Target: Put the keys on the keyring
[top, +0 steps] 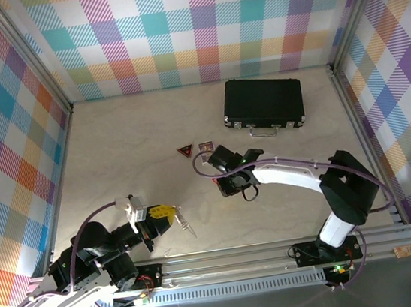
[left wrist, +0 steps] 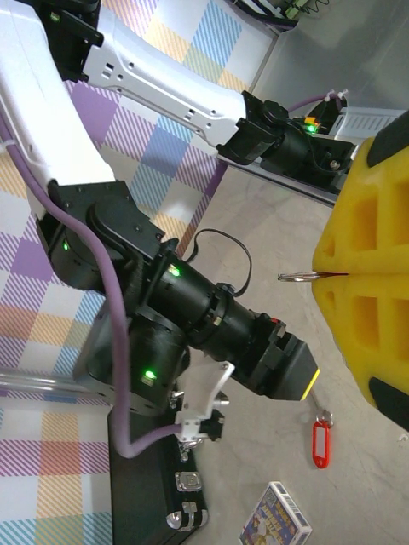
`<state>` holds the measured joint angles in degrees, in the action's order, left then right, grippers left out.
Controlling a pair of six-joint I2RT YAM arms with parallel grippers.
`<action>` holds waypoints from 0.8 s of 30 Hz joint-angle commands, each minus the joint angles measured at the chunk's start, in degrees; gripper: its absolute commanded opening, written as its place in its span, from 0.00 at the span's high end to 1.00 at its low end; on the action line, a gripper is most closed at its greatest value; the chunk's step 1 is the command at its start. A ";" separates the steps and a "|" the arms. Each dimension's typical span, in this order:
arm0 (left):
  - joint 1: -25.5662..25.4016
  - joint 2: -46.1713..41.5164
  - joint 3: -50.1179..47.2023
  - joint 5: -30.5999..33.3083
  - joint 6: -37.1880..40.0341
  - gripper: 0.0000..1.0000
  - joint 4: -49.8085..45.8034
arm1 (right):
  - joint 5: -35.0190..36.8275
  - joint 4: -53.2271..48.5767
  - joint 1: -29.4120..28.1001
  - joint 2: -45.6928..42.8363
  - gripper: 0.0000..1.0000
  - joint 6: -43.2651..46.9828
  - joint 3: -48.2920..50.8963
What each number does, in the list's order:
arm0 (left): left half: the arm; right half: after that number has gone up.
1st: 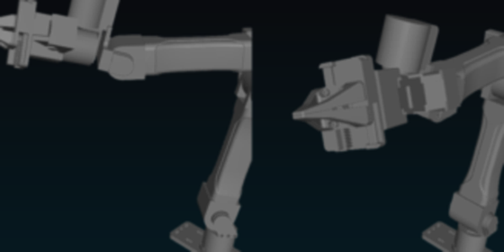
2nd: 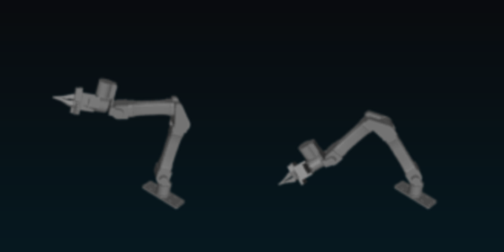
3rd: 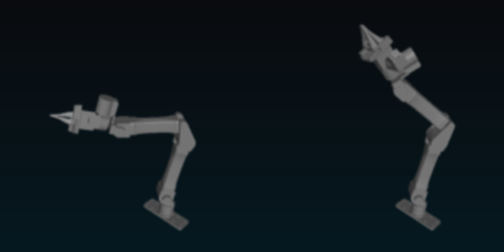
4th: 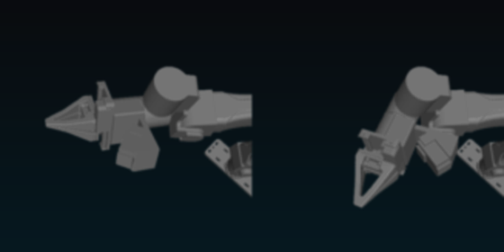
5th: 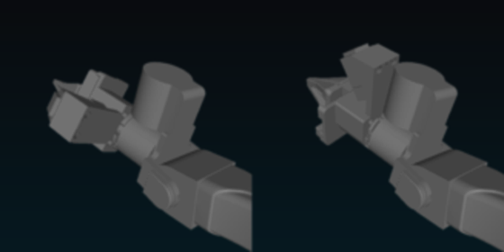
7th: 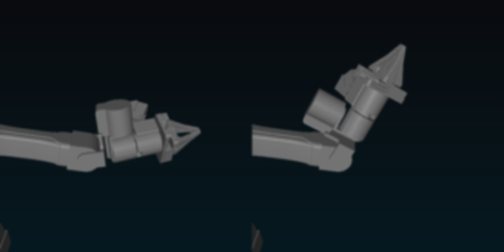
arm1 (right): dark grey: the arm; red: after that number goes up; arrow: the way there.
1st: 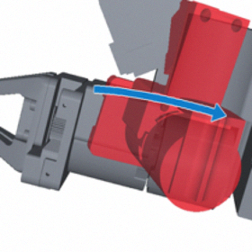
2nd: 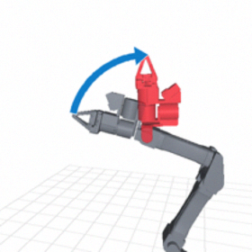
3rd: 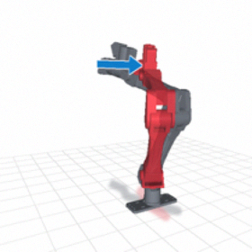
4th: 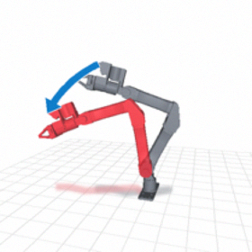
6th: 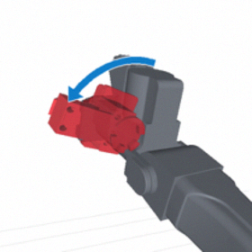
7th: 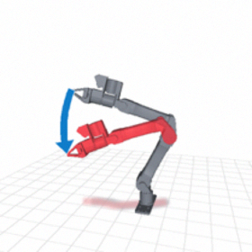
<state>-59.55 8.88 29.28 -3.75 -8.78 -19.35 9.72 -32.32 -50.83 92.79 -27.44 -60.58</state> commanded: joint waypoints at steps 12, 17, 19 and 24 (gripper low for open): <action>-0.04 0.36 -0.63 -0.56 0.38 1.00 5.56 | -16.98 16.99 6.65 1.31 0.65 -6.32 6.41; -0.04 0.45 -0.61 -0.65 0.39 1.00 5.72 | -16.75 17.47 7.56 3.51 0.66 -5.70 6.61; -0.04 0.55 -0.63 -0.64 0.38 1.00 5.75 | -16.75 17.78 7.83 4.18 0.66 -5.60 6.72; 0.05 0.85 -0.55 -0.73 0.34 1.00 5.91 | -15.96 17.62 8.02 5.17 0.66 -5.06 6.80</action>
<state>-59.55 9.39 28.93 -3.95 -8.78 -16.71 -6.07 -15.62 -43.09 97.08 -32.60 -54.13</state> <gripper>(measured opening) 0.063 0.337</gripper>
